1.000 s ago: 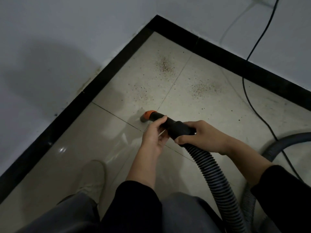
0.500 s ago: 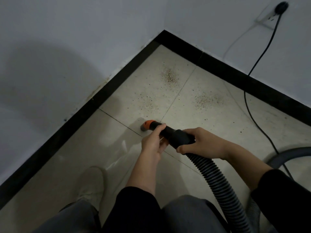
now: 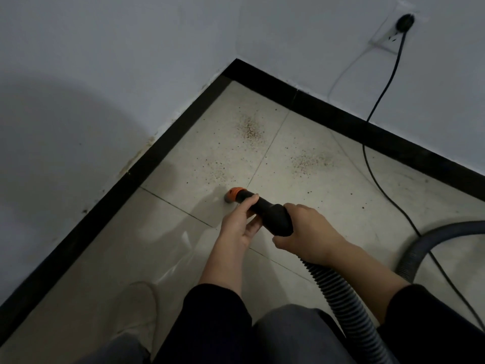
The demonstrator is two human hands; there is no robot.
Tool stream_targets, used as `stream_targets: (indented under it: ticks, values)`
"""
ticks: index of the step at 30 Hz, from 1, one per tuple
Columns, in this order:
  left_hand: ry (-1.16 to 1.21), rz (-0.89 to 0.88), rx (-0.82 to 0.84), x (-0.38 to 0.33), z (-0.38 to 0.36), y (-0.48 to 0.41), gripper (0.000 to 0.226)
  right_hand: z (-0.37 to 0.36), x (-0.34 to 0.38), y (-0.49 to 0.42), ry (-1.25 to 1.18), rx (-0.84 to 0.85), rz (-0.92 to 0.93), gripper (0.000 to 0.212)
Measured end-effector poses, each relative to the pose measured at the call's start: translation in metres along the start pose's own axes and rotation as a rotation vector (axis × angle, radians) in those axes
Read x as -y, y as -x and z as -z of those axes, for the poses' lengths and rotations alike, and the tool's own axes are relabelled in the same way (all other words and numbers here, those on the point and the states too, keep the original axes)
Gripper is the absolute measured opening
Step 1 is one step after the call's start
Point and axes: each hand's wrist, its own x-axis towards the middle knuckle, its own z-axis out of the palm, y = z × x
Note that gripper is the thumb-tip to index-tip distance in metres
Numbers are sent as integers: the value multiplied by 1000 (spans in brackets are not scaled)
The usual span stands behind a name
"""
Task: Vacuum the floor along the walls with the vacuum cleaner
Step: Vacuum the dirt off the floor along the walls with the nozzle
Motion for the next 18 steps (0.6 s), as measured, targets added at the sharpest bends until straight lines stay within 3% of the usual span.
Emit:
stream_targets:
  ticks: [11, 18]
  values:
    - [66, -40, -16, -9, 1, -9, 40, 8, -2, -16, -88, -26, 100, 27]
    - [114, -80, -45, -13, 11, -6, 30, 9, 7, -22, -79, 3, 167, 27]
